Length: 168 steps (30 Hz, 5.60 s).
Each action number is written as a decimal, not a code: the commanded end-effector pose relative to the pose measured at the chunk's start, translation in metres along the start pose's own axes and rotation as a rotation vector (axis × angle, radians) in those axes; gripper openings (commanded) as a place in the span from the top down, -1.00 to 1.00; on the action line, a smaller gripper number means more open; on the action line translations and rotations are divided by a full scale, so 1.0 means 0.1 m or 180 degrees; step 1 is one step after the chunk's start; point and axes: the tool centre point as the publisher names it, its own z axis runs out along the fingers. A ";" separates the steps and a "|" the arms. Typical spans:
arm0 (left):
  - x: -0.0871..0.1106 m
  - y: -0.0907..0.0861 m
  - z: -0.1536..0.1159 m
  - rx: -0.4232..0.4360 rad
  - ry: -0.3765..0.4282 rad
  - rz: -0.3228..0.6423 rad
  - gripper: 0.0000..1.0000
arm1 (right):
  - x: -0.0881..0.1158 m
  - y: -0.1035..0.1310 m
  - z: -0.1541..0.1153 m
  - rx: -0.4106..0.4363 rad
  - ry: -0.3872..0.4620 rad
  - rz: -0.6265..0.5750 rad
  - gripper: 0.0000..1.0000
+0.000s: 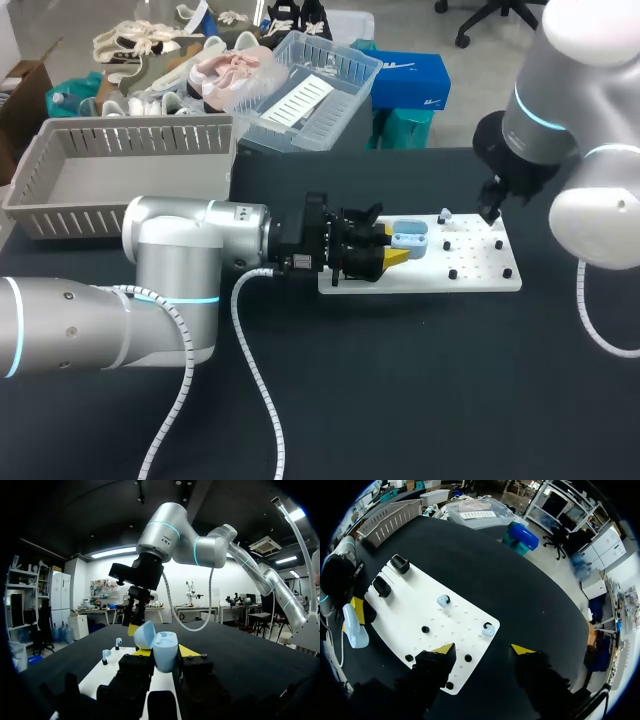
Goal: Pick up each earbud case from the left stands, insert the matching earbuds, close the lid, and place the case in the box.
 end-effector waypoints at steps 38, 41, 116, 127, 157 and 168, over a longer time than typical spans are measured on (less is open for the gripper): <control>0.01 0.01 0.00 0.0007 -0.0001 0.0000 1.00 | -0.10 -0.08 0.35 0.0039 0.0284 -0.0083 0.07; 0.01 0.01 0.00 0.0007 -0.0001 0.0000 1.00 | -0.10 -0.09 0.36 0.0052 0.0288 -0.0088 0.05; 0.01 0.01 0.00 0.0007 -0.0001 0.0000 1.00 | -0.20 0.27 -1.38 0.0035 -0.0453 -0.0398 1.00; 0.01 0.01 0.00 0.0007 -0.0001 0.0000 1.00 | -0.18 0.75 -1.83 -0.0227 -0.0681 -0.0647 1.00; 0.01 0.01 0.00 0.0007 -0.0001 0.0000 1.00 | -0.11 1.02 -1.80 -0.0681 -0.0544 -0.0771 1.00; 0.01 0.01 0.00 0.0007 -0.0001 0.0000 1.00 | -0.12 1.04 -1.84 -0.0690 -0.0577 -0.0688 1.00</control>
